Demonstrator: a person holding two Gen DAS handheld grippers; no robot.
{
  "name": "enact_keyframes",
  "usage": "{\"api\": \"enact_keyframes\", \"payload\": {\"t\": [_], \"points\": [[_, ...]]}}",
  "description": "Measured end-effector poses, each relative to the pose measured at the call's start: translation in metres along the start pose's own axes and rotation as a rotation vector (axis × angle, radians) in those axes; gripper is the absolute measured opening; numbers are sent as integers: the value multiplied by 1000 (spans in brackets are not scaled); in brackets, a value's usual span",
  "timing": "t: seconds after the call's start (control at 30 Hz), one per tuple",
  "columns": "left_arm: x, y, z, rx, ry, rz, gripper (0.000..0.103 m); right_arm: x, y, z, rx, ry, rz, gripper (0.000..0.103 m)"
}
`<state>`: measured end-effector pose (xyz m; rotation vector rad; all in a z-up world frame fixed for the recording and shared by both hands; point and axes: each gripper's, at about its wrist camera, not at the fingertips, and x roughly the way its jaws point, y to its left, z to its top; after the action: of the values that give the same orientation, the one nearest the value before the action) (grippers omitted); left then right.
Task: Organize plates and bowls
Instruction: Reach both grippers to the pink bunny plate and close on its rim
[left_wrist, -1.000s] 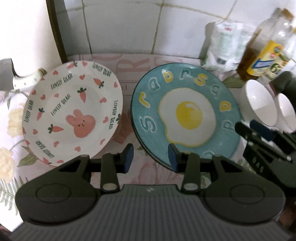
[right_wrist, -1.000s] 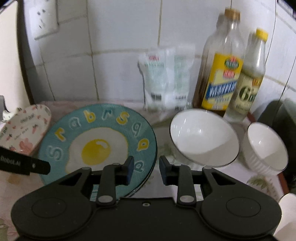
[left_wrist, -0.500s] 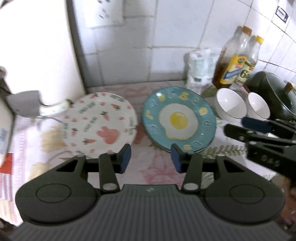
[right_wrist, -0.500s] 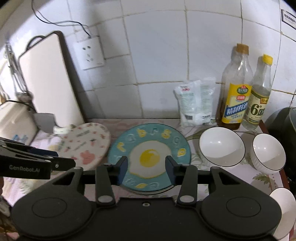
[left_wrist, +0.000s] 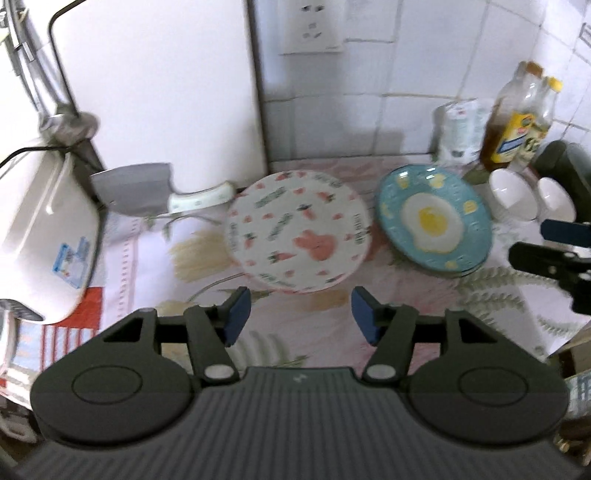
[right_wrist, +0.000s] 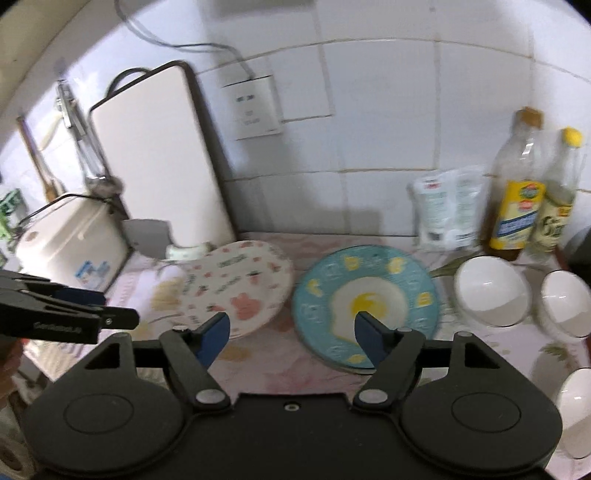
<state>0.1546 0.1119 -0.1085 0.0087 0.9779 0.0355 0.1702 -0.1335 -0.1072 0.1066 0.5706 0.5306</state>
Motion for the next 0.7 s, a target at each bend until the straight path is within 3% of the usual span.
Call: {"api": "enact_keyframes", "payload": {"t": [0.33, 0.53, 0.7], "points": [[39, 56, -6, -78, 20, 9, 72, 50, 34, -16, 44, -19, 89, 84], [61, 78, -3, -149, 16, 12, 76, 94, 43, -27, -27, -3, 104, 84], [89, 87, -3, -188, 7, -9, 78, 136, 33, -41, 70, 17, 163, 84]]}}
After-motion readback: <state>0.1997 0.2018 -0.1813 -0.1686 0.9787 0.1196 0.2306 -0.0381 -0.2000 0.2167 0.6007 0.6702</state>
